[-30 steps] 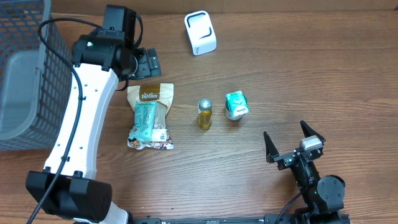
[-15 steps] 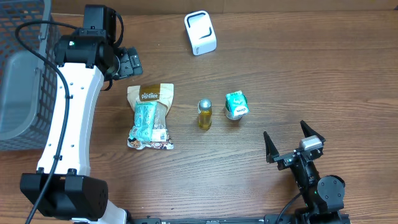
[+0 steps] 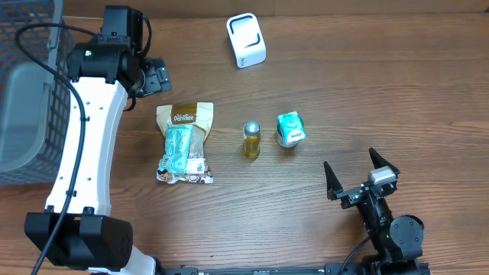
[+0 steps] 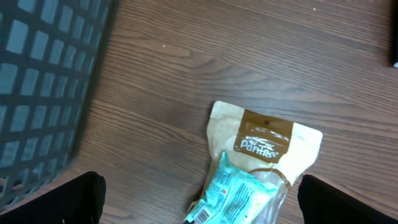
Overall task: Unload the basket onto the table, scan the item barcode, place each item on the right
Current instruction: 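Open the left gripper and raise it away from the bag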
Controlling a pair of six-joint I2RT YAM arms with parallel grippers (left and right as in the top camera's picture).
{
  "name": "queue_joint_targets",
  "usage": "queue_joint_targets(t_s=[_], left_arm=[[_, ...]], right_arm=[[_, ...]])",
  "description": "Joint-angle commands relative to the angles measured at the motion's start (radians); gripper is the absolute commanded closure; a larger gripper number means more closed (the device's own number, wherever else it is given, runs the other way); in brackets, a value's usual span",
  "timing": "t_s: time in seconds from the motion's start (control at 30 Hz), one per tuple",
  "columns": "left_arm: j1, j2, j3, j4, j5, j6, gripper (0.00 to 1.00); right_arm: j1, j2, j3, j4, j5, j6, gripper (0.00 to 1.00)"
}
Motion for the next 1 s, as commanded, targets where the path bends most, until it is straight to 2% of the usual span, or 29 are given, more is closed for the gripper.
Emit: queue_joint_targets(t_s=[0.0,0.57,0.97], left_arm=[[0.021,-0.003,0.018,-0.001,-0.036,-0.011,0.0],[0.094,0.024,0.018,0.002,-0.006,-0.026,0.0],[0.1,0.167,0.018,-0.032,-0.043,-0.026,0.0]], right_arm=[[0.003,-0.008,-0.01,0.002,0.012,-0.002,0.0],[0.003,-0.008,-0.01,0.002,0.012,-0.002,0.0],[0.003,-0.008,-0.01,0.002,0.012,-0.002,0.0]])
